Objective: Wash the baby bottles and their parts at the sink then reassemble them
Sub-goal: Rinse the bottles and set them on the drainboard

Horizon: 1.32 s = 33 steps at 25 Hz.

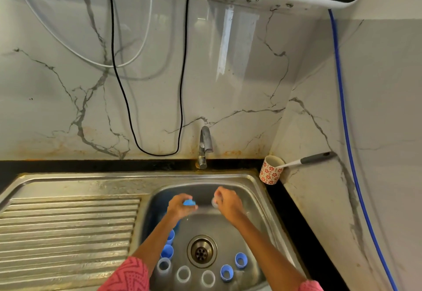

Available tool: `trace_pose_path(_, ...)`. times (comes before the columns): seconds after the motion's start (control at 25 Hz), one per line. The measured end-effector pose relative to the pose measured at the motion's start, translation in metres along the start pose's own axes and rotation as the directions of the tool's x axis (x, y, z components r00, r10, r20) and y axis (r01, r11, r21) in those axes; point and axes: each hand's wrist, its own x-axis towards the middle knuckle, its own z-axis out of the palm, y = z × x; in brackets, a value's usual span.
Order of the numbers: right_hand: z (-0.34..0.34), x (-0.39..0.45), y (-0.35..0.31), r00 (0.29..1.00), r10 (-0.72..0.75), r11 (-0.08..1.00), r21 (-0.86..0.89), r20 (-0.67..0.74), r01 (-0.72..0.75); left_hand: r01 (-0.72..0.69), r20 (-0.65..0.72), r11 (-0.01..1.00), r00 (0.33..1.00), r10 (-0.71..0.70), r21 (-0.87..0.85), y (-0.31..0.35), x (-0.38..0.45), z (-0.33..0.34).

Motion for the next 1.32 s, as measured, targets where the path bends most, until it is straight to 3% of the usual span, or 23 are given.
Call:
trace_pose_path(0.08,-0.003,0.004,0.001,0.989,-0.039,0.998,0.048,-0.141,0.046,-0.046,-0.032,0.999,0.998,0.045,-0.013,0.002,-0.001,-0.002)
trace_pose_path(0.2,0.007,0.002,0.003,1.000,-0.013,0.998,0.054,-0.001,0.014,-0.088,-0.011,0.988,0.996,0.090,0.124,0.001,-0.001,0.003)
trace_pose_path(0.36,0.017,0.002,0.008,0.999,0.030,0.961,0.276,0.031,-0.037,-0.019,0.116,0.996,0.993,0.028,-0.083,0.002,-0.004,0.011)
trace_pose_path(0.52,0.024,-0.007,0.006,0.959,0.117,0.893,0.396,0.258,-0.215,0.128,0.278,0.982,0.957,-0.084,-0.143,-0.007,-0.013,0.021)
trace_pose_path(0.68,0.039,-0.022,0.020,0.823,0.184,0.737,0.478,0.538,-0.477,0.152,0.363,0.982,0.926,-0.102,-0.112,-0.029,-0.015,0.043)
trace_pose_path(0.76,0.039,-0.027,0.031,0.765,0.214,0.661,0.486,0.608,-0.572,0.139,0.384,0.988,0.917,-0.103,-0.066,-0.030,-0.009,0.055)
trace_pose_path(0.96,0.038,-0.028,0.057,0.749,0.277,0.593,0.507,0.601,-0.626,0.132,0.503,0.991,0.854,-0.132,0.036,-0.025,-0.007,0.079)
trace_pose_path(1.08,0.041,-0.022,0.060,0.751,0.250,0.651,0.468,0.611,-0.597,0.271,0.590,0.961,0.786,-0.185,-0.060,-0.027,-0.005,0.088)
trace_pose_path(1.16,0.045,-0.017,0.057,0.744,0.253,0.668,0.445,0.618,-0.597,0.360,0.592,0.921,0.778,-0.210,-0.146,-0.030,0.000,0.091)
trace_pose_path(1.32,0.058,-0.006,0.054,0.817,0.247,0.718,0.468,0.521,-0.515,0.532,0.581,0.747,0.777,-0.243,-0.399,-0.031,0.009,0.087)
